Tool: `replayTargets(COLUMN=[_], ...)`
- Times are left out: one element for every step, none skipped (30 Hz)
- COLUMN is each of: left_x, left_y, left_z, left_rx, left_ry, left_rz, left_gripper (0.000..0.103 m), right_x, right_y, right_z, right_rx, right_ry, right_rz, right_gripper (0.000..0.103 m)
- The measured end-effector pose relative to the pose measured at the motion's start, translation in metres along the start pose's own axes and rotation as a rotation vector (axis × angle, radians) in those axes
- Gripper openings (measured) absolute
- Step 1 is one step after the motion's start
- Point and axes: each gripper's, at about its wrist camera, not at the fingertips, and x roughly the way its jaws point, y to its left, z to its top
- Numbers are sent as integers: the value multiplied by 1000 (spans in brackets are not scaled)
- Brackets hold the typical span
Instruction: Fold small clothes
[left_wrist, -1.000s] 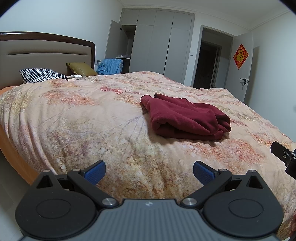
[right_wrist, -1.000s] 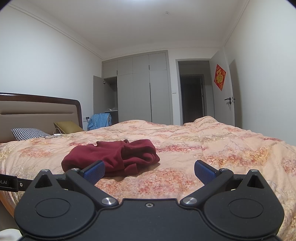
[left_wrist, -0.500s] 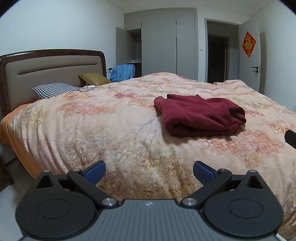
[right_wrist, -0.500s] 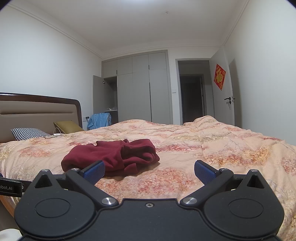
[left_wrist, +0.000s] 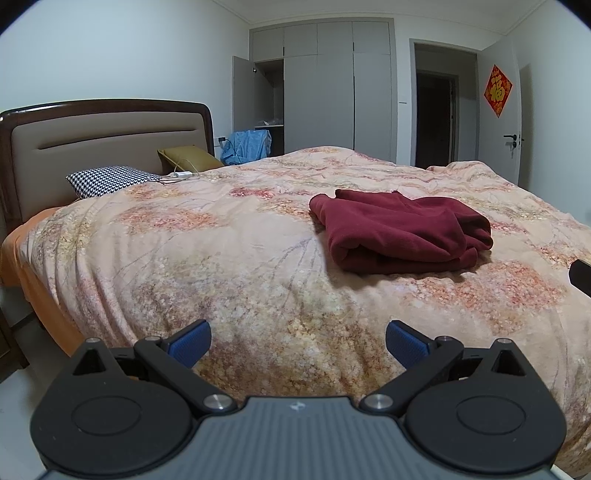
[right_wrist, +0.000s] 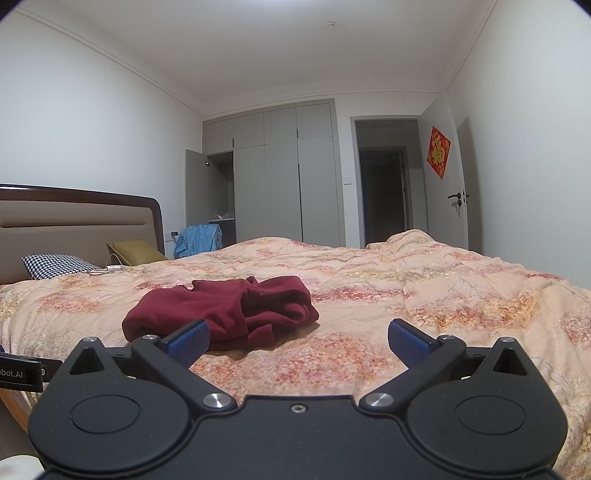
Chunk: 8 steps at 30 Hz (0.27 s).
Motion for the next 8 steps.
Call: replayTargets(left_x=[0,0,0,1,1,1,2,2], left_y=[0,0,0,0,1,1,1,1], left_z=[0,0,0,0,0,0,0,0], left_rx=[0,-1,-1,-1,-1,-1,0,0], left_ry=[0,1,1,2,3,4,5,7], left_rz=[0,0,0,1,0,0,0,0], left_gripper=[103,103,103,103,103,103,103,103], right_x=[1,1,1,1,2,2,3,2], right_y=[0,0,0,0,0,0,0,0], right_z=[0,0,0,0,-1,-1,-1,-1], right_rx=[0,1,2,3,4,5,6,8], right_ry=[1,1,2,3,4,5,6,6], right_rz=[0,0,0,-1,-1,-2,-2,-2], right_gripper=[103,103,103,103,103,103,103,103])
